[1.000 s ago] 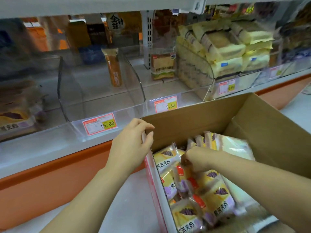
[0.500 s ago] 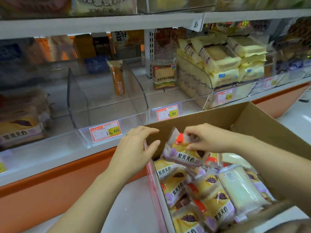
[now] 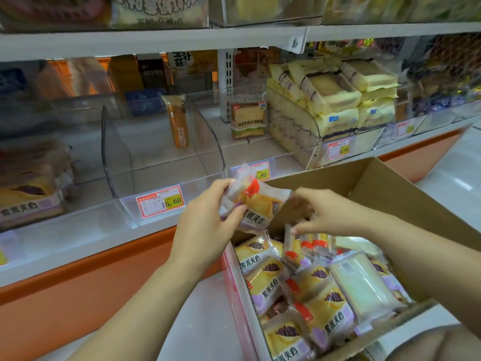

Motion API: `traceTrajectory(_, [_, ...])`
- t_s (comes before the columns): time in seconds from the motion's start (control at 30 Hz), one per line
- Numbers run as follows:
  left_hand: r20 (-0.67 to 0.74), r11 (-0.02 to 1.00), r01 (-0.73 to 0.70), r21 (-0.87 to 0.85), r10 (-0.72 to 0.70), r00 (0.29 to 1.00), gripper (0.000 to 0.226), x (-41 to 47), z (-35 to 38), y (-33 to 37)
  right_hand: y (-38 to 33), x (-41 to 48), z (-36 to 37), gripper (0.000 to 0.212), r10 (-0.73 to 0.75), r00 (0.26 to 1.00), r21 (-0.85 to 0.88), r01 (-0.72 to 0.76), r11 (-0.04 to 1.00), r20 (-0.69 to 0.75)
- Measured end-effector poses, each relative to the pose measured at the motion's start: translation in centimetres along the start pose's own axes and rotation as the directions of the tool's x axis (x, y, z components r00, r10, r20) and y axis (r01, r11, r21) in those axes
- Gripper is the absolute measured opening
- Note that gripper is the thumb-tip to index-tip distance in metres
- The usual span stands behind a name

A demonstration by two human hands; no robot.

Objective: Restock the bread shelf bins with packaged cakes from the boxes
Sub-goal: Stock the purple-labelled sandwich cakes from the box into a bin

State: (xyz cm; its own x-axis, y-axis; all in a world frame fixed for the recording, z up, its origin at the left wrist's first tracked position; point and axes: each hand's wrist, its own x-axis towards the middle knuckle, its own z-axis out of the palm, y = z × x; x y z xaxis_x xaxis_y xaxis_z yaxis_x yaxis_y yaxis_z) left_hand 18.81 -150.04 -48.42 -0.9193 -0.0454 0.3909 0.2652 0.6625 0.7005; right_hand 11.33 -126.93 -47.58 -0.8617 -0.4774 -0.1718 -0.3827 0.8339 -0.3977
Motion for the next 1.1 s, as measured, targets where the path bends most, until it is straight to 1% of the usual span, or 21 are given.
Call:
traceTrajectory(0.03, [-0.032,1.000,0.000,0.002,0.001,1.000,0.027,0.0,-0.1,0.0,0.8,0.1,0.9,0.050,0.033,0.995,-0.096,-0.024,0.995,0.094])
traceTrajectory(0.07, [-0.056,1.000,-0.003,0.009,0.003,0.998,0.028,0.0,-0.1,-0.1,1.3,0.1,1.8,0.043,0.056,0.976,-0.190,-0.016,0.982,0.210])
traceTrajectory(0.13, [-0.083,0.999,-0.002,0.042,0.005,0.996,0.029,0.0,-0.1,0.0,1.7,0.2,3.8,0.031,0.090,0.901,-0.285,0.038,0.958,0.424])
traceTrajectory(0.17, [-0.085,0.998,0.002,0.063,0.003,0.996,0.029,0.0,-0.1,0.0,1.8,0.1,4.7,0.033,0.103,0.855,-0.307,0.068,0.949,0.508])
traceTrajectory(0.23, [-0.074,0.996,0.005,0.094,0.002,0.997,0.028,0.0,0.1,0.1,1.8,0.0,6.3,0.044,0.129,0.777,-0.371,0.142,0.918,0.616])
traceTrajectory(0.3, [-0.077,0.993,-0.004,0.116,0.013,0.997,0.027,0.1,0.2,0.1,1.9,-0.3,7.9,0.041,0.137,0.735,-0.404,0.198,0.893,0.664])
traceTrajectory(0.37, [-0.083,0.992,-0.009,0.129,0.020,0.996,0.028,0.2,0.3,0.1,2.1,-0.6,8.8,0.040,0.136,0.727,-0.394,0.196,0.898,0.673])
traceTrajectory(0.43, [-0.080,0.992,-0.011,0.127,0.021,0.997,0.029,0.2,0.5,0.1,2.3,-0.9,8.9,0.050,0.146,0.709,-0.353,0.153,0.923,0.690])
traceTrajectory(0.47, [-0.075,0.992,-0.013,0.122,0.022,0.997,0.029,0.2,0.6,0.1,2.4,-1.0,8.8,0.055,0.156,0.688,-0.342,0.143,0.929,0.709])
traceTrajectory(0.53, [-0.067,0.993,-0.017,0.120,0.025,0.997,0.030,0.1,0.8,0.1,2.5,-1.3,8.6,0.062,0.166,0.653,-0.358,0.172,0.918,0.739])
traceTrajectory(0.57, [-0.064,0.993,-0.018,0.121,0.026,0.998,0.030,0.0,0.8,0.1,2.5,-1.3,8.8,0.060,0.162,0.649,-0.376,0.204,0.904,0.743])
traceTrajectory(0.6, [-0.063,0.993,-0.019,0.120,0.027,0.998,0.030,0.0,0.8,0.1,2.5,-1.3,8.8,0.054,0.172,0.641,-0.401,0.229,0.887,0.748])
traceTrajectory(0.63, [-0.064,0.993,-0.021,0.119,0.029,0.998,0.029,0.0,0.8,0.1,2.7,-1.1,8.8,0.042,0.163,0.647,-0.398,0.235,0.887,0.745])
traceTrajectory(0.7, [-0.066,0.993,-0.020,0.112,0.028,0.997,0.029,0.0,0.8,0.2,3.0,-1.0,8.2,0.009,0.121,0.700,-0.360,0.204,0.910,0.704])
traceTrajectory(0.77, [-0.059,0.997,-0.008,0.075,0.012,0.998,0.030,0.0,0.8,0.2,2.7,-1.2,6.5,0.031,0.070,0.784,-0.313,0.163,0.936,0.617])
traceTrajectory(0.8, [-0.053,0.999,0.000,0.049,0.003,0.999,0.030,0.0,0.8,0.2,2.3,-1.4,5.4,0.036,0.043,0.830,-0.279,0.138,0.950,0.556])
traceTrajectory(0.87, [-0.043,1.000,0.009,0.015,-0.009,0.999,0.029,0.0,0.6,0.2,1.3,-2.1,3.0,0.037,-0.036,0.915,-0.200,0.127,0.971,0.403])
traceTrajectory(0.9, [-0.044,1.000,0.010,0.004,-0.010,0.999,0.028,0.1,0.6,0.3,0.6,-2.5,1.6,0.033,-0.084,0.946,-0.165,0.141,0.976,0.314])
traceTrajectory(0.97, [-0.047,1.000,0.011,-0.019,-0.012,0.999,0.030,0.1,0.4,0.6,-0.5,-2.9,-0.7,0.015,-0.181,0.972,-0.157,0.205,0.966,0.153])
traceTrajectory(1.03, [-0.026,0.998,0.015,-0.060,-0.017,1.000,0.031,0.1,0.1,0.8,-1.5,-3.0,-2.2,0.016,-0.265,0.964,-0.202,0.259,0.945,-0.003])
traceTrajectory(1.1, [0.014,0.995,0.019,-0.099,-0.018,1.000,0.031,0.1,-0.3,0.9,-2.5,-2.9,-3.0,0.017,-0.318,0.941,-0.211,0.290,0.933,-0.113])
